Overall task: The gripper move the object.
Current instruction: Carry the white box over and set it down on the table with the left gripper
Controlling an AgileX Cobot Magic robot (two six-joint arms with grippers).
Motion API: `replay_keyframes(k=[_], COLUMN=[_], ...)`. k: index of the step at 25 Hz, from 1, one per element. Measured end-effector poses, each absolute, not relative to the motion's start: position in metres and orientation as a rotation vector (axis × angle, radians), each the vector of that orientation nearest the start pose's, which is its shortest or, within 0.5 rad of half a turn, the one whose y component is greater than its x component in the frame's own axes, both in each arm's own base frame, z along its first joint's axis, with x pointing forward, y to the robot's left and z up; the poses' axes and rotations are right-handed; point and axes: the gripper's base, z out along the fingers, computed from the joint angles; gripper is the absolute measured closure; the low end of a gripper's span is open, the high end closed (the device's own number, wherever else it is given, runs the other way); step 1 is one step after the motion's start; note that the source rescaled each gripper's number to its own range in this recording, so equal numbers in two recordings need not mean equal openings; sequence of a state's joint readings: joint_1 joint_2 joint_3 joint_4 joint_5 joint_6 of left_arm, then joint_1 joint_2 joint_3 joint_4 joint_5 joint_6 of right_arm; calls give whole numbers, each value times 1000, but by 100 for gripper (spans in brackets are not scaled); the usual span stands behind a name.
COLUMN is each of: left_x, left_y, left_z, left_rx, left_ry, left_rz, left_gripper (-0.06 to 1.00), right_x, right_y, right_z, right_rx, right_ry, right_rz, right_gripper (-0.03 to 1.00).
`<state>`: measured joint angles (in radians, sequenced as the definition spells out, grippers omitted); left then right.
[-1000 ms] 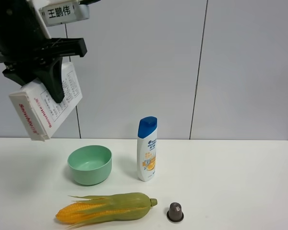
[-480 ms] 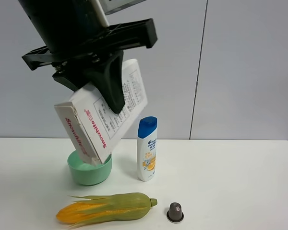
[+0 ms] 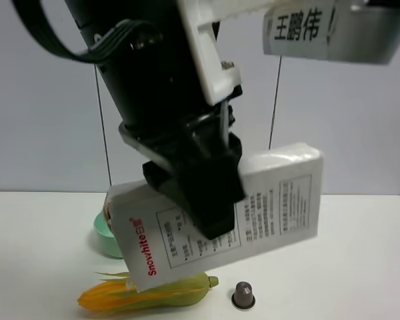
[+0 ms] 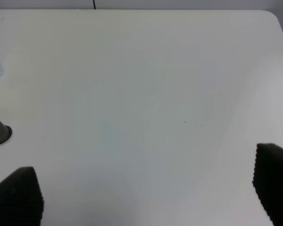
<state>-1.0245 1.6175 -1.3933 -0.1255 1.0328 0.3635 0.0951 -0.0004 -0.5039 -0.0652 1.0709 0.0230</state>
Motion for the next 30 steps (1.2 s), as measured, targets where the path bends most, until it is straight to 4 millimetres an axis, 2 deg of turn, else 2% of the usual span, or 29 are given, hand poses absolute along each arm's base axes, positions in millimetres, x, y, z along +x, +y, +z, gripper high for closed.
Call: replay_keyframes(k=[4,8,12,18,21,23,30], left_x=[172,178,191,215,225,229,248], left_y=[-301,-306,-307,-302,-305,-310,-335], left_z=[292,278,265,263,262,259,247], left_rx=[1961,2065,2073,1960,1805,1688,1444], left_ry=[2018,1951,1962,1959,2021,2090,2292], left_rz=[-272,-256,-308,-310,-366,-435,-552], left_gripper=[94,94,94,94,94,94,94], right_x=[-5,-5,-5,-5,-5,-5,-5], right_y=[-6,-6,-6,-6,-6,-6,-6], right_z=[278,278,278,278,278,278,278], right_rx=[-70,-70,-70,-70,-70,-70,-70], right_ry=[2047,2047,2047,2047,2047,2047,2047], right_rz=[-5,-5,-5,-5,-5,-5,-5], right_gripper=[-3,-3,-3,-3,-3,-3,-3])
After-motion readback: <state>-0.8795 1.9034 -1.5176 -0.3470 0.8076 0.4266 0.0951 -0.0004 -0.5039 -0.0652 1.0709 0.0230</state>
